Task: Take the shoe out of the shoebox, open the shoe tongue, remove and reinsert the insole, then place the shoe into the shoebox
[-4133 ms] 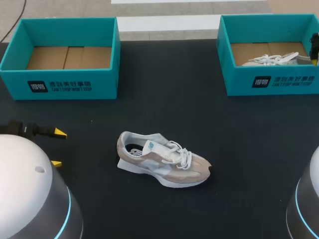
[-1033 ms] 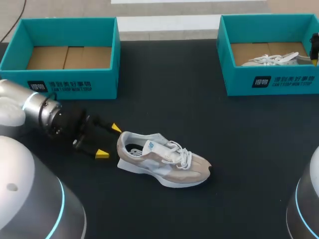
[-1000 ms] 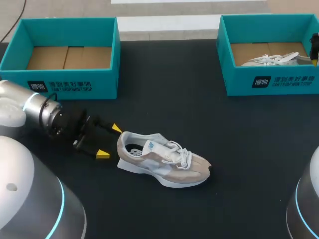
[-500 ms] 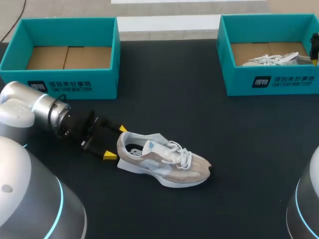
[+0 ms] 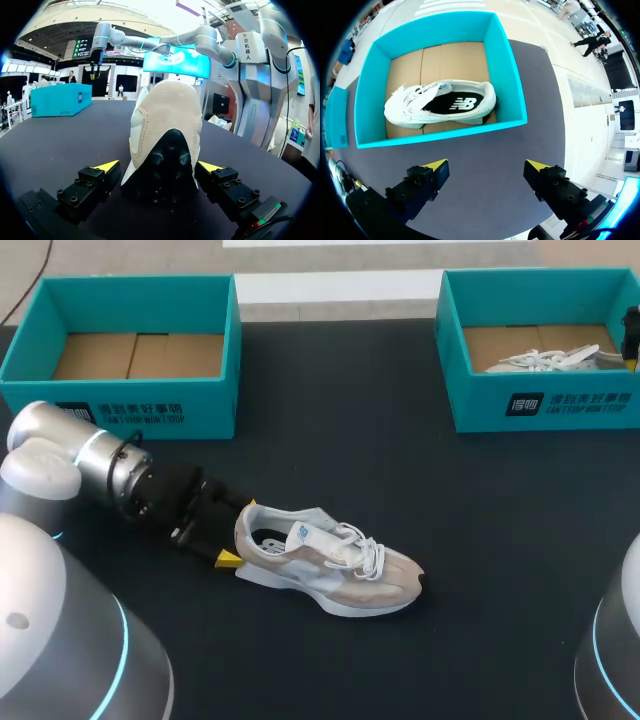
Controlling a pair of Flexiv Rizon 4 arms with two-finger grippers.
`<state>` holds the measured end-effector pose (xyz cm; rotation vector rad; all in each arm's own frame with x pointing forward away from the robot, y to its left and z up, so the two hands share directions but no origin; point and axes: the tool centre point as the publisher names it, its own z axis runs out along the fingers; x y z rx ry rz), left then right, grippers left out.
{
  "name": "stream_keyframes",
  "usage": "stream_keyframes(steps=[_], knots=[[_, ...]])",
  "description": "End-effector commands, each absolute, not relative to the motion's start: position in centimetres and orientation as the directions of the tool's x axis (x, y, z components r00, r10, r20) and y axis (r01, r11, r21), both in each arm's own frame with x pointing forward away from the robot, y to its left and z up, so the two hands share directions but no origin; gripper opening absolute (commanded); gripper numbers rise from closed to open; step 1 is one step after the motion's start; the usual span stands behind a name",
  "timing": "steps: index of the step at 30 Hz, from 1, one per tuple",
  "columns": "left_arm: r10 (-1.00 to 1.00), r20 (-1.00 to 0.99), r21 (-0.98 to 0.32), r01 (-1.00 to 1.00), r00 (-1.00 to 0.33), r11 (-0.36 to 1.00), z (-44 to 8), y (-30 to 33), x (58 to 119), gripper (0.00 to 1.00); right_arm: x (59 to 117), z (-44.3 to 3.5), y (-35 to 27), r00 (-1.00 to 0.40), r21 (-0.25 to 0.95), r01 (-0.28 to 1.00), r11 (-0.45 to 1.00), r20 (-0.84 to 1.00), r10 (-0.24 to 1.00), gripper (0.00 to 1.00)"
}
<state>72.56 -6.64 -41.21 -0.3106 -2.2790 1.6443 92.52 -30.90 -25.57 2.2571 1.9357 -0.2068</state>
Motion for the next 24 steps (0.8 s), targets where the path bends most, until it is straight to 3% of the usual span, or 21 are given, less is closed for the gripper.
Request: stream_keyframes(steps=[1, 24], knots=[[0.349, 0.124, -0.941, 0.002, -0.929, 0.339, -40.7, -7.1, 72.1, 1.0, 92.4, -25.6, -30.9, 0.153, 0.034, 0.988, -0.149, -0.207, 0.966, 1.0], [0.376, 0.16, -0.931, -0.012, -0.913, 0.366, -42.5, -8.9, 71.4, 1.0, 92.4, -25.6, -30.9, 0.153, 0.034, 0.988, -0.149, -0.207, 0.966, 1.0]])
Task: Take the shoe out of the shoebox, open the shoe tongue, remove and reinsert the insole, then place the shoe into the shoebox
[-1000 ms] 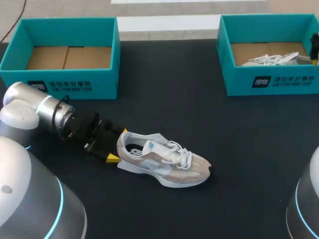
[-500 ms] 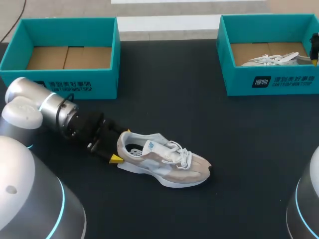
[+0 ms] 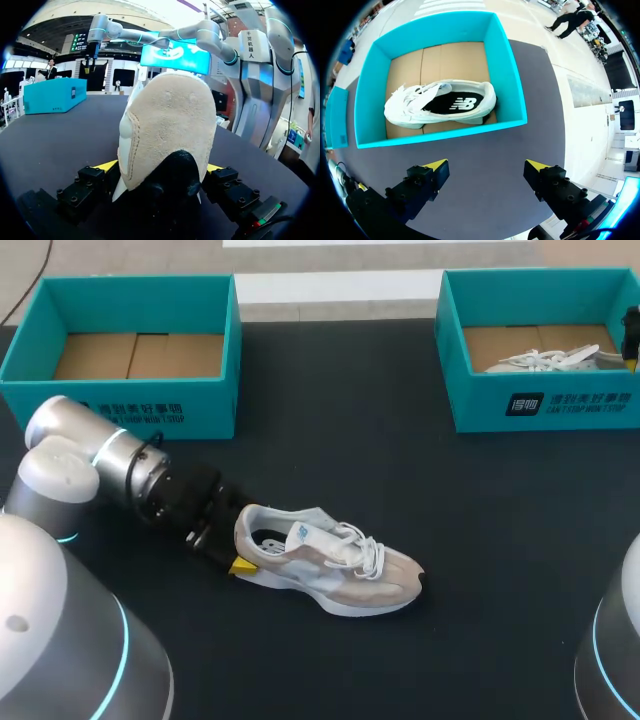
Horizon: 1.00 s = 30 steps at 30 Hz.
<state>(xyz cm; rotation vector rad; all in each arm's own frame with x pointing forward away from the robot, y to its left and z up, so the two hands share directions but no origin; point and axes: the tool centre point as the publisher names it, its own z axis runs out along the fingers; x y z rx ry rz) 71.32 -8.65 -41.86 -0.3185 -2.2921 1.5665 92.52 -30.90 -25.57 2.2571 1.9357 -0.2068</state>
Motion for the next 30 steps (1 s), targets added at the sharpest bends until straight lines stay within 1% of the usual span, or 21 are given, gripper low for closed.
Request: stream_keyframes(steps=[1, 6, 7, 8, 9, 10, 15, 17, 27, 30], knots=[[0.374, 0.161, -0.929, -0.012, -0.913, 0.37, -42.6, -9.0, 71.4, 1.0, 92.4, -25.6, -30.9, 0.153, 0.034, 0.988, -0.149, -0.207, 0.966, 1.0], [0.374, 0.159, -0.927, -0.007, -0.914, 0.376, -42.5, -9.0, 71.2, 1.0, 92.4, -25.6, -30.9, 0.153, 0.034, 0.988, -0.149, -0.207, 0.966, 1.0], [0.374, 0.158, -0.925, -0.005, -0.914, 0.379, -42.5, -9.0, 71.2, 0.92, 92.4, -25.6, -30.9, 0.153, 0.034, 0.988, -0.149, -0.207, 0.966, 1.0], [0.372, 0.159, -0.924, -0.005, -0.914, 0.382, -42.5, -9.0, 71.2, 0.43, 92.4, -25.6, -30.9, 0.153, 0.034, 0.988, -0.149, -0.207, 0.966, 1.0], [0.372, 0.159, -0.924, -0.005, -0.915, 0.383, -42.5, -9.0, 71.2, 0.17, 92.4, -25.6, -30.9, 0.153, 0.034, 0.988, -0.149, -0.207, 0.966, 1.0], [0.372, 0.159, -0.924, -0.005, -0.915, 0.383, -42.6, -8.9, 71.2, 0.0, 92.4, -25.6, -30.9, 0.153, 0.034, 0.988, -0.149, -0.207, 0.966, 1.0], [0.32, 0.137, -0.926, -0.006, -0.938, 0.378, -42.0, -8.5, 71.0, 0.0, 92.4, -25.6, -30.9, 0.153, 0.034, 0.988, -0.149, -0.207, 0.966, 1.0], [0.266, 0.128, -0.914, -0.01, -0.955, 0.405, -41.7, -8.2, 71.1, 0.0, 92.4, -25.6, -30.9, 0.153, 0.034, 0.988, -0.149, -0.207, 0.966, 1.0], [0.083, 0.093, -0.93, -0.056, -0.992, 0.363, -40.9, -7.7, 71.3, 0.0, 92.4, -25.6, -30.9, 0.153, 0.034, 0.988, -0.149, -0.207, 0.966, 1.0], [0.057, 0.084, -0.933, -0.059, -0.995, 0.355, -40.9, -7.9, 71.6, 0.0, 92.4, -25.6, -30.9, 0.153, 0.034, 0.988, -0.149, -0.207, 0.966, 1.0]])
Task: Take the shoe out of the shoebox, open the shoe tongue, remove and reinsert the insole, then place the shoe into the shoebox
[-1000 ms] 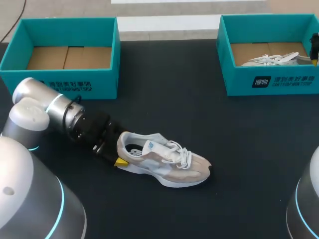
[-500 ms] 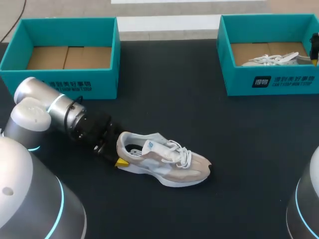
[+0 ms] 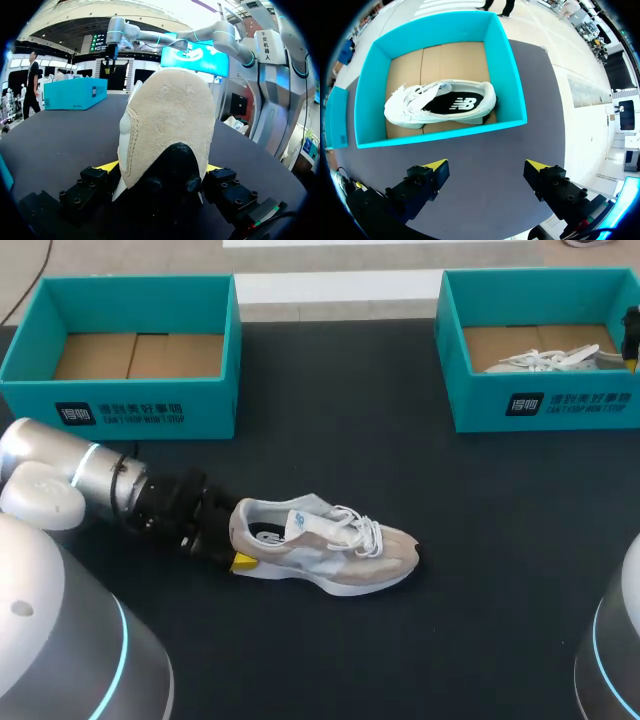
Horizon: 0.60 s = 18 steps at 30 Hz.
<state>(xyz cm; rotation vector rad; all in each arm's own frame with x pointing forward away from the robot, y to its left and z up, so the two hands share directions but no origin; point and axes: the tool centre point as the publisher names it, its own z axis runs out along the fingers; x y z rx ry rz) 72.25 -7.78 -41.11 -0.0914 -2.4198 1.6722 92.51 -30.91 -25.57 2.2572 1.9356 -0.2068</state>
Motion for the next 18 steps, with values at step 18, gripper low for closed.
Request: stream_keyframes(steps=[18], knots=[[0.09, 0.164, -0.941, -0.128, -0.982, 0.315, -42.6, -9.8, 72.2, 0.0, 92.4, -25.6, -30.9, 0.153, 0.034, 0.988, -0.149, -0.207, 0.966, 1.0]])
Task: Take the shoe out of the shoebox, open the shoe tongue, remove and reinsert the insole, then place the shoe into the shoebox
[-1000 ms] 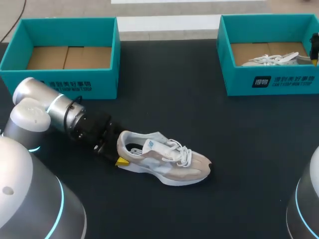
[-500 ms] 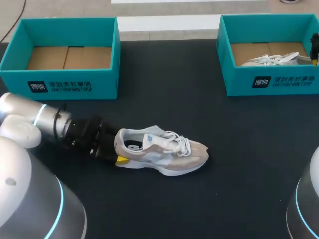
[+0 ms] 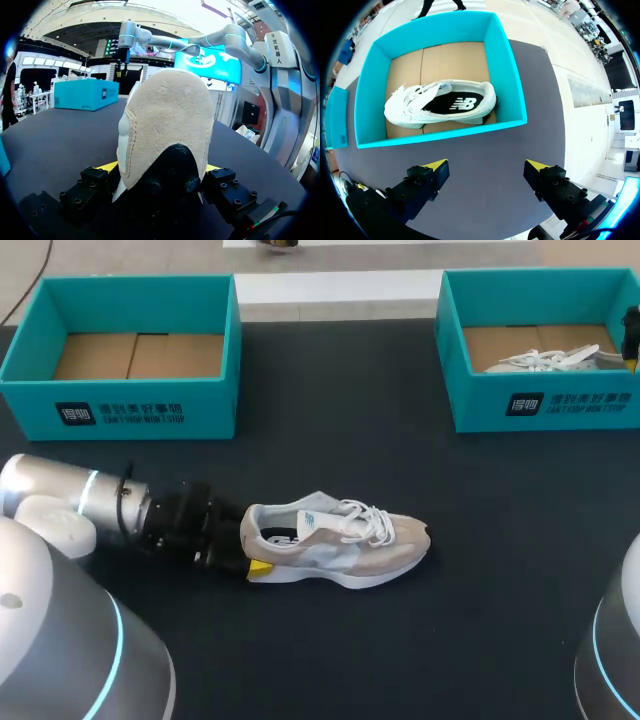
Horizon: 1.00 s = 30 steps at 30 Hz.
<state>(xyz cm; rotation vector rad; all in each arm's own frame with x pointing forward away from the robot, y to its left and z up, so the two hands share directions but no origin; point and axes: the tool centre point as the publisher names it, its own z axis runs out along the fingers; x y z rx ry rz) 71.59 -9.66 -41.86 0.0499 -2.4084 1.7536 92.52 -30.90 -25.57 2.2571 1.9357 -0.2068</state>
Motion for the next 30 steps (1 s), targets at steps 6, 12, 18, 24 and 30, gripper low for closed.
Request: stream_keyframes(steps=[6, 12, 18, 24, 30], knots=[[0.095, 0.17, -0.94, -0.132, -0.981, 0.315, -42.7, -9.8, 71.8, 0.0, 92.4, -25.6, -30.9, 0.153, 0.034, 0.988, -0.149, -0.207, 0.966, 1.0], [0.095, 0.17, -0.94, -0.132, -0.981, 0.315, -42.7, -9.8, 71.8, 0.0, 92.4, -25.6, -30.9, 0.153, 0.034, 0.988, -0.149, -0.207, 0.966, 1.0], [0.095, 0.17, -0.94, -0.132, -0.981, 0.315, -42.7, -9.8, 71.8, 0.0, 92.4, -25.6, -30.9, 0.153, 0.034, 0.988, -0.149, -0.207, 0.966, 1.0], [0.095, 0.17, -0.94, -0.132, -0.981, 0.315, -42.7, -9.8, 71.8, 0.0, 92.4, -25.6, -30.9, 0.153, 0.034, 0.988, -0.149, -0.207, 0.966, 1.0], [0.095, 0.17, -0.94, -0.132, -0.981, 0.315, -42.7, -9.8, 71.8, 0.0, 89.4, -25.5, -28.2, 0.224, 0.018, 0.974, -0.224, -0.178, 0.958, 1.0]])
